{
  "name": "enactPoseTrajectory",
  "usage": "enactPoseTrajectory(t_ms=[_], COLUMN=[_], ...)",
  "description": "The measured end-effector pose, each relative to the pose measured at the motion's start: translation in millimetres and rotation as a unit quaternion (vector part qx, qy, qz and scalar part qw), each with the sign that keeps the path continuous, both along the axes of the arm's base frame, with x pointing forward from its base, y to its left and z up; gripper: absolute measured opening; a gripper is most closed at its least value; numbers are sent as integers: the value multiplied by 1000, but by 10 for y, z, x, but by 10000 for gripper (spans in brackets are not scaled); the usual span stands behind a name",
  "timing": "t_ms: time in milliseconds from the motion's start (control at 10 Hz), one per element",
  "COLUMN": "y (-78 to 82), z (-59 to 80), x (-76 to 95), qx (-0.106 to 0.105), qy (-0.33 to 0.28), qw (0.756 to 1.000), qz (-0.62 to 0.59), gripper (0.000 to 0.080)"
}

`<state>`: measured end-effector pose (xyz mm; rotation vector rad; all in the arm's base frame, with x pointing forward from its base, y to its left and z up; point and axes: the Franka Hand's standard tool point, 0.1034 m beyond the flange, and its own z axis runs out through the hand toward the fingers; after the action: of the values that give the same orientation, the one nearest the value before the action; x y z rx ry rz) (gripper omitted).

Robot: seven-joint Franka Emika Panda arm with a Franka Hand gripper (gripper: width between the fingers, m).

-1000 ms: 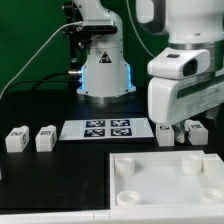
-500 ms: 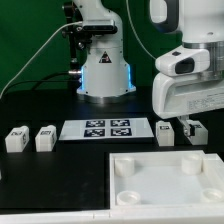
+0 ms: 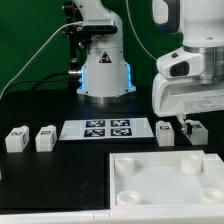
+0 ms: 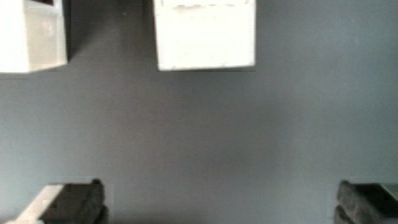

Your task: Assemble one leg

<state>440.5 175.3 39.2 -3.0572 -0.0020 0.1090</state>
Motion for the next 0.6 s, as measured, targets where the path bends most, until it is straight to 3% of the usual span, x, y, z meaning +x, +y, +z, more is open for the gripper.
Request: enactPoseTrajectory(t_ms=[100,300,400,500,600], y=[-51,-41,-69,-69,-48], z=[-10,9,25,50,37], x=[-120,-41,-107,-70,-13], qx=[-12,-19,-26,-29,-28], qy=[63,143,202,251,270], qw=[998,990,979,968,963], qz=[3,-4,-4,-3,-2], gripper=[649,649,649,649,649])
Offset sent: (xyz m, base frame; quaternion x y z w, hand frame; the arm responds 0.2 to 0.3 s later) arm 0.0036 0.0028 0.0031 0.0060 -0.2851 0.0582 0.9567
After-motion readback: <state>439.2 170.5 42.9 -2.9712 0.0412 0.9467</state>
